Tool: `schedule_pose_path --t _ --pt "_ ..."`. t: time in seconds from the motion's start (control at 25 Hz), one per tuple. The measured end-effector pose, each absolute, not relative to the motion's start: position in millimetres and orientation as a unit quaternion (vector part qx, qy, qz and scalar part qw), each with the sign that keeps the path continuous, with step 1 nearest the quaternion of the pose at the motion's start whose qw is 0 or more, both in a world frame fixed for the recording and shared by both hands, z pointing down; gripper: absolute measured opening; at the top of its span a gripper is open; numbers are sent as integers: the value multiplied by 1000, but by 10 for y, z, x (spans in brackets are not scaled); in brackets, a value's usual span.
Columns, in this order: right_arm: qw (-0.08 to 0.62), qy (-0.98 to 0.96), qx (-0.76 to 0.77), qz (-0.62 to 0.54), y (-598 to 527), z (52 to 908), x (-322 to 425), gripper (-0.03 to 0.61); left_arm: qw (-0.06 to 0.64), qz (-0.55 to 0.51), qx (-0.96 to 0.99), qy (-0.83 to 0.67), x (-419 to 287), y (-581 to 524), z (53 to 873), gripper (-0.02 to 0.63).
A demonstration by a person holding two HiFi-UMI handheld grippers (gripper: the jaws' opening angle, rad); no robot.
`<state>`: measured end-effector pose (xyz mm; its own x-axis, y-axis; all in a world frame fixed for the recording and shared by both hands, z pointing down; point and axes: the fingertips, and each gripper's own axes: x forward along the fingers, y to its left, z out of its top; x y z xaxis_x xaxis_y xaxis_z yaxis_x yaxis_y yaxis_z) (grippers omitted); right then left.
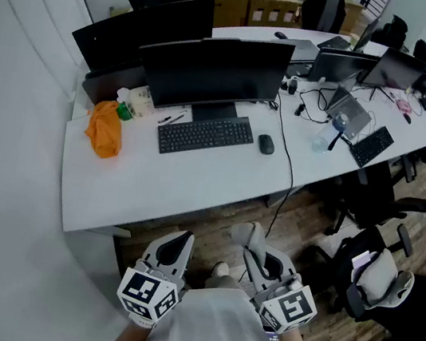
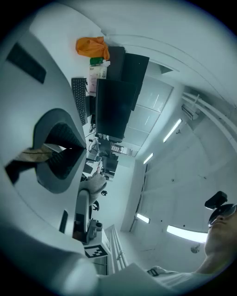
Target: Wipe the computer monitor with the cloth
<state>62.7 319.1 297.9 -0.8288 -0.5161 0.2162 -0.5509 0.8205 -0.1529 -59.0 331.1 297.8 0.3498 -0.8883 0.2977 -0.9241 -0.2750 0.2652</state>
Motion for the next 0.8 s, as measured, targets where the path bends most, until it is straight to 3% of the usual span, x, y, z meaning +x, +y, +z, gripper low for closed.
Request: schedule_pose_path --t 0.8 --pt "55 -930 337 134 2722 3287 1590 31 189 87 802 -559 96 2913 3069 20"
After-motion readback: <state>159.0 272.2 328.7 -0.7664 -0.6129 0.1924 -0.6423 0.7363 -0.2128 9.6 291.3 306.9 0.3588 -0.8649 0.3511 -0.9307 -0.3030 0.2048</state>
